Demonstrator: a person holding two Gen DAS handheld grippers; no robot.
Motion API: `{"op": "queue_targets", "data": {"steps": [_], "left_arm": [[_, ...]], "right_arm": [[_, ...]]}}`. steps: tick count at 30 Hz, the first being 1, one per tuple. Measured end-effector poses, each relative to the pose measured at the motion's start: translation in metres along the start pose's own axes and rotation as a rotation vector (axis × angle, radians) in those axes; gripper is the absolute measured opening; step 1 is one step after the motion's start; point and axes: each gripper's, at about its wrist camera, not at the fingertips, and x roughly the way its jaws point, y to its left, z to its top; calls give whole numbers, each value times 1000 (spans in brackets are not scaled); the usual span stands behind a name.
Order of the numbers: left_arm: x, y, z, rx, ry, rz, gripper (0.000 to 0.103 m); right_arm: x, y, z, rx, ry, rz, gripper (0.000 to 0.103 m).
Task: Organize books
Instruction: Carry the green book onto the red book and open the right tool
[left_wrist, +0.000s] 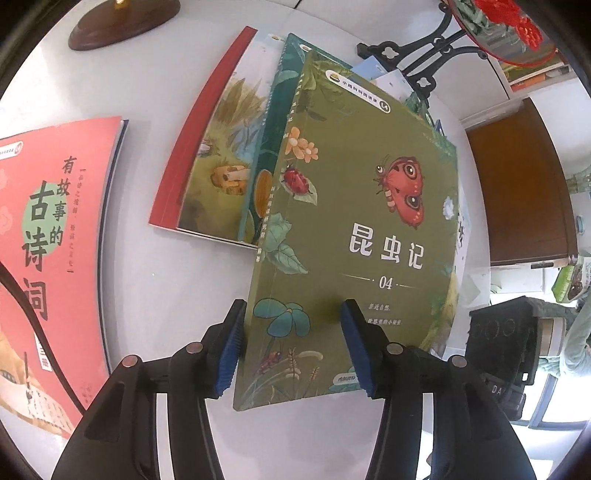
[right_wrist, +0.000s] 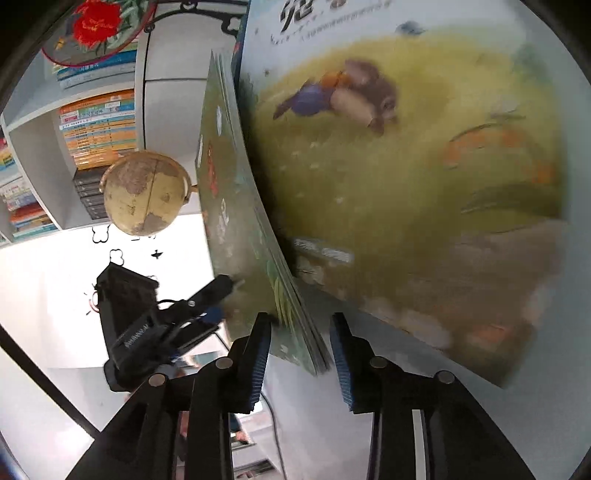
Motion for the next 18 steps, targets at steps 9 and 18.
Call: {"op": "queue_targets", "data": {"steps": [9, 18], "left_arm": [[-9, -1, -8, 55, -40, 23, 47], [-38, 5, -15, 30, -135, -105, 46]], "right_arm": [[4, 80, -15, -406, -84, -183, 7], [8, 124, -27, -611, -127, -370, 9]]}}
